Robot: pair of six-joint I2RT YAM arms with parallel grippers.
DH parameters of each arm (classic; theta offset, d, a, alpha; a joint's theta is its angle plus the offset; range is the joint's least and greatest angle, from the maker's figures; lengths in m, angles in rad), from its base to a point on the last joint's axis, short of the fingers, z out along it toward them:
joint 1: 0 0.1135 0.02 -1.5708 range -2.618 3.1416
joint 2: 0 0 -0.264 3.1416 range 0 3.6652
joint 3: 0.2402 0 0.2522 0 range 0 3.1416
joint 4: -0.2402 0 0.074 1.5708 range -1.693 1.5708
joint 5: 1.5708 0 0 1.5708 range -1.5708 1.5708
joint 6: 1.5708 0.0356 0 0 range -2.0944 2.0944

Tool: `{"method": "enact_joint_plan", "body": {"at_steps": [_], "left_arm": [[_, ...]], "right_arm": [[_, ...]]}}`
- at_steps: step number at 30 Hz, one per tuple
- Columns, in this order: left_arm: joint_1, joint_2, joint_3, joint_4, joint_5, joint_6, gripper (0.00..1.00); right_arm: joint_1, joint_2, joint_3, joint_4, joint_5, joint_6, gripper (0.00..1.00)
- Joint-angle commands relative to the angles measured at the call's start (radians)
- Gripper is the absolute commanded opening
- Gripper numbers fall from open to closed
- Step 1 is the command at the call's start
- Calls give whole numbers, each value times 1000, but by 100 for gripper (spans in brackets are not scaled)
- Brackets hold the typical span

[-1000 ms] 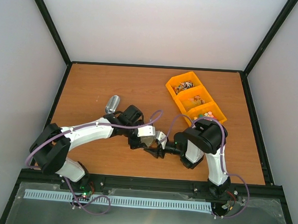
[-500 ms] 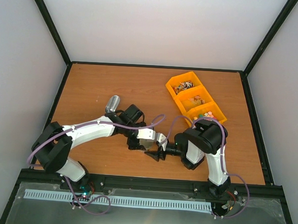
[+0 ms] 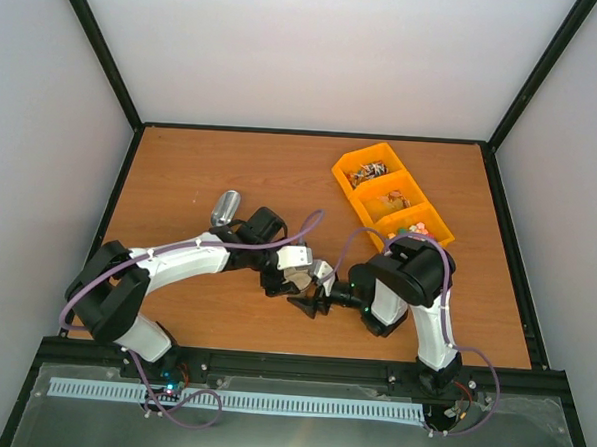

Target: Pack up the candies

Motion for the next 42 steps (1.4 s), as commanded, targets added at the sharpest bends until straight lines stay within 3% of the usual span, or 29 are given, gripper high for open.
{"method": "enact_joint_plan", "body": {"at_steps": [1,5,10,18,26,36,38,42], "left_arm": [[-18,6,-2,17,46,-36,15],[-36,13,1,3,42,-31,14],[-38,20,16,-45,59,9,12],[-38,51,47,-200,75,235,11],[-50,73,86,-352,77,517,10],[-51,110,137,-485,9,792,11],[-51,117,143,-471,4,790,11],[-46,147,179,-419,19,648,12]], "right_arm": [[5,30,21,112,41,2,91],[7,33,19,112,46,-2,79],[7,30,10,124,40,-12,54],[7,16,-1,124,-24,-40,15],[5,10,-2,117,-70,-36,7],[5,-16,-21,89,-117,-62,6],[5,-21,-21,89,-114,-64,6],[5,-34,-26,89,-77,-66,10]]}}
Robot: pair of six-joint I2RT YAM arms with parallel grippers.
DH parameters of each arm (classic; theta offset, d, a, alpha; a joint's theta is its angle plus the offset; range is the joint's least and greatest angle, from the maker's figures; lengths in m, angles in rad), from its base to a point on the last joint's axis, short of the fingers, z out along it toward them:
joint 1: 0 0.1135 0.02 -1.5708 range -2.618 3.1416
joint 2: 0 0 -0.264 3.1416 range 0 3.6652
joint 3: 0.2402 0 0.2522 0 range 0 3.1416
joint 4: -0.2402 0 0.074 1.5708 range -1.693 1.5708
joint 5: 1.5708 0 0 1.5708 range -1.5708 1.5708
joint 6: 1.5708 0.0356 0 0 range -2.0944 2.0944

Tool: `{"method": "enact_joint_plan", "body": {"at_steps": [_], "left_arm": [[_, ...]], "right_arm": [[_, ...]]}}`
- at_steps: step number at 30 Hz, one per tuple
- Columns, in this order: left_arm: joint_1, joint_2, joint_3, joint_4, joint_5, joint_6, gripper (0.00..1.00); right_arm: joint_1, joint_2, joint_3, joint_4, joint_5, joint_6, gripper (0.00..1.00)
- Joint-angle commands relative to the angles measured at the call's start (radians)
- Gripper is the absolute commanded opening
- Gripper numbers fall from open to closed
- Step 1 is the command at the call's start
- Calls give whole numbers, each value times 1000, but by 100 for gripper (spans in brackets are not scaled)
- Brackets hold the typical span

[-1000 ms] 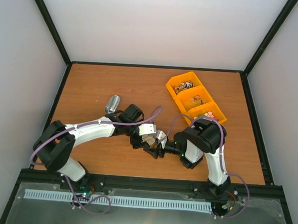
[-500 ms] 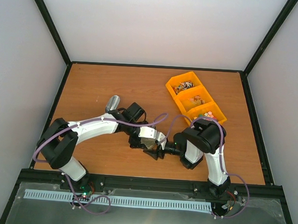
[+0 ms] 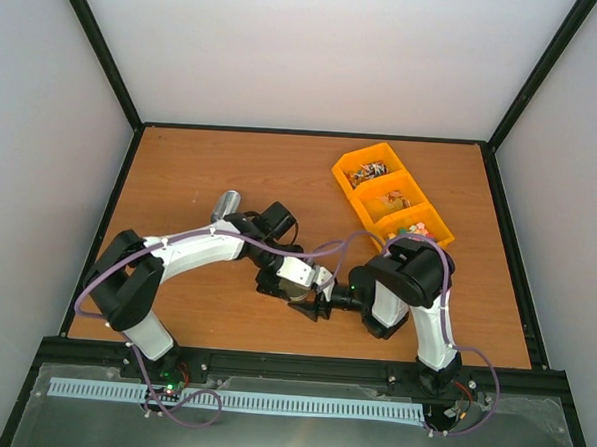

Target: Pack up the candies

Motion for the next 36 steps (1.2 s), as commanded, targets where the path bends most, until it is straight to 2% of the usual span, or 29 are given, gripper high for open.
{"method": "enact_joint_plan", "body": {"at_steps": [1,2,3,4,7,8,24,29,31,35,36], "left_arm": [[-19,52,21,-113,16,79,12],[-13,56,25,-108,32,57,12],[-8,57,26,-97,47,33,13],[-2,55,23,-83,56,21,13],[6,51,16,-57,57,4,14],[14,52,16,-54,59,0,15],[75,42,-8,3,52,-65,20],[75,19,-29,40,81,-140,24],[75,12,-38,50,101,-183,25],[75,3,-59,75,100,-252,26],[75,1,-67,85,93,-262,26]], "right_arm": [[-9,-43,-16,88,-16,5,18],[-9,-48,-17,89,-5,6,32],[-9,-54,-20,89,4,4,52],[-9,-62,-23,88,13,-1,64],[-13,-98,-29,64,25,-27,93],[-16,-113,-29,49,27,-37,99],[-73,-399,-74,-294,6,-150,100],[-94,-553,-71,-502,-18,-190,100],[-119,-609,-66,-550,-37,-134,100],[-181,-703,22,-856,-101,-132,100],[-198,-727,30,-888,-112,-137,100]]}}
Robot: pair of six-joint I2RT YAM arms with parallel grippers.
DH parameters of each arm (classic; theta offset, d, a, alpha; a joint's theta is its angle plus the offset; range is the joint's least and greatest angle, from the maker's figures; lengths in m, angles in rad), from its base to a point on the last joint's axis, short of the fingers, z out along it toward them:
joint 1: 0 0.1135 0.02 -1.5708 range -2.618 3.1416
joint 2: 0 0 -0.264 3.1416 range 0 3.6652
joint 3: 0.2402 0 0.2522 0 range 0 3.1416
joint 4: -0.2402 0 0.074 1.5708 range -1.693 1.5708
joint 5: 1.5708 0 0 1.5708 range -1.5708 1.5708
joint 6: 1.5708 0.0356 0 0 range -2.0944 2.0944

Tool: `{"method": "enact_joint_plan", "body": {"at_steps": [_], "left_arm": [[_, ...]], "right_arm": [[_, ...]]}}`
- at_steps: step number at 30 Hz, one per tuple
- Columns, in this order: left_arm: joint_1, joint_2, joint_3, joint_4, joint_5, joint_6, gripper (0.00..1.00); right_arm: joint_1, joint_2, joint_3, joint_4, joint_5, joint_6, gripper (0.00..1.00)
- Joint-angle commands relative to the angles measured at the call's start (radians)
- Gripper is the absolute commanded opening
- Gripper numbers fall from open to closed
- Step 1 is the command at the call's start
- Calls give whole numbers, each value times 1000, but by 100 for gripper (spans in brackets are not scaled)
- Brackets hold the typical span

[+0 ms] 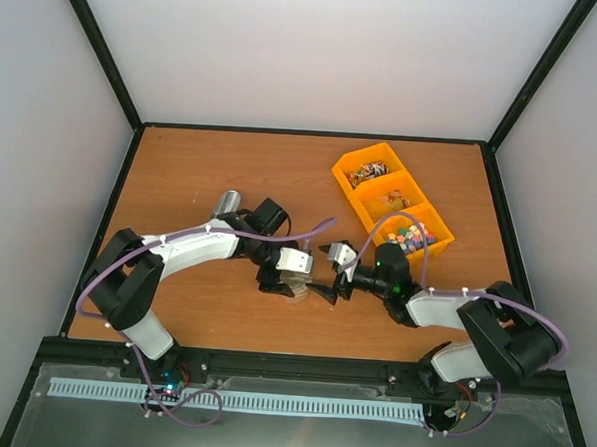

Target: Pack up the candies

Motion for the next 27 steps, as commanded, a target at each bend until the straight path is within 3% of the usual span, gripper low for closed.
{"method": "enact_joint_plan", "body": {"at_steps": [1,7,21,27], "left_arm": [[7,-11,-45,7,-7,-116,26],[7,-1,-41,31,-29,-158,27],[-51,21,21,-68,-8,-252,35],[-126,29,56,-73,-23,-331,50]], "right_arm": [[-58,-94,70,-307,-72,-11,100],[-78,-198,149,-561,-34,-87,100],[-207,-390,279,-740,54,42,100],[-269,-423,287,-751,65,97,100]]}}
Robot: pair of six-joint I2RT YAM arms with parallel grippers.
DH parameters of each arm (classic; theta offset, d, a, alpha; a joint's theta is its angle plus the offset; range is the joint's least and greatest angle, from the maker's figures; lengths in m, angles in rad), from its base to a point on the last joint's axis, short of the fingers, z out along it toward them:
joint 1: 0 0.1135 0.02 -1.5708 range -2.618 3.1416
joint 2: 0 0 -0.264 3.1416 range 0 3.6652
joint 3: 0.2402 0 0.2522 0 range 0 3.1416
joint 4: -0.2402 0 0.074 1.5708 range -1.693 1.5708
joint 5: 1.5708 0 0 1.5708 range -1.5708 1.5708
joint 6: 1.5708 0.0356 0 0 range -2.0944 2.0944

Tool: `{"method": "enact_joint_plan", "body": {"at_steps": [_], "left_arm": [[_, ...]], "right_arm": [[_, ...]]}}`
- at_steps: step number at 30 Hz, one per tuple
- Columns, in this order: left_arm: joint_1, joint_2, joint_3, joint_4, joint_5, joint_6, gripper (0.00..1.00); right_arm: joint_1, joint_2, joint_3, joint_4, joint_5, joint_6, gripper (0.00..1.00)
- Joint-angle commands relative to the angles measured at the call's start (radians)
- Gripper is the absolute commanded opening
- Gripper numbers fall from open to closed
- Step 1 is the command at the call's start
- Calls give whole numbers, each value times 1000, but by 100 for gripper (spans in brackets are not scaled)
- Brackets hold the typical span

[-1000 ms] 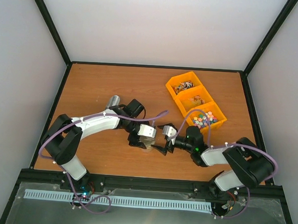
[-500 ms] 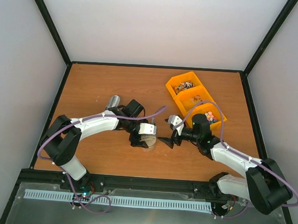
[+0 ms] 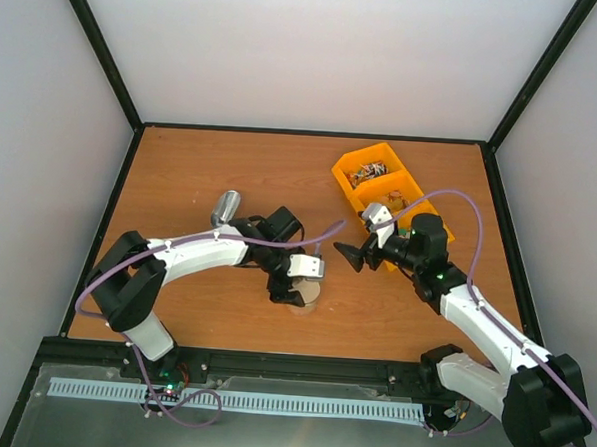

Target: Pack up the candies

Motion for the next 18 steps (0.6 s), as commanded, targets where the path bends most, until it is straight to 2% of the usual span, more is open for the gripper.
{"method": "enact_joint_plan", "body": {"at_steps": [1,4,7,8,18], "left_arm": [[-33,28,53,-78,-2,-110,55],[-33,16,88,-86,-30,-140,72],[-33,-21,110,-91,-54,-151,95],[-33,-39,113,-90,-60,-152,99],[-20,-188,155,-107,-111,-191,100]], "right_arm": [[-31,-25,26,-50,17,50,100],[-36,-26,40,-71,25,53,100],[-40,-18,67,-93,39,55,100],[-40,-14,79,-101,41,52,100],[-47,22,245,-225,53,46,100]]}}
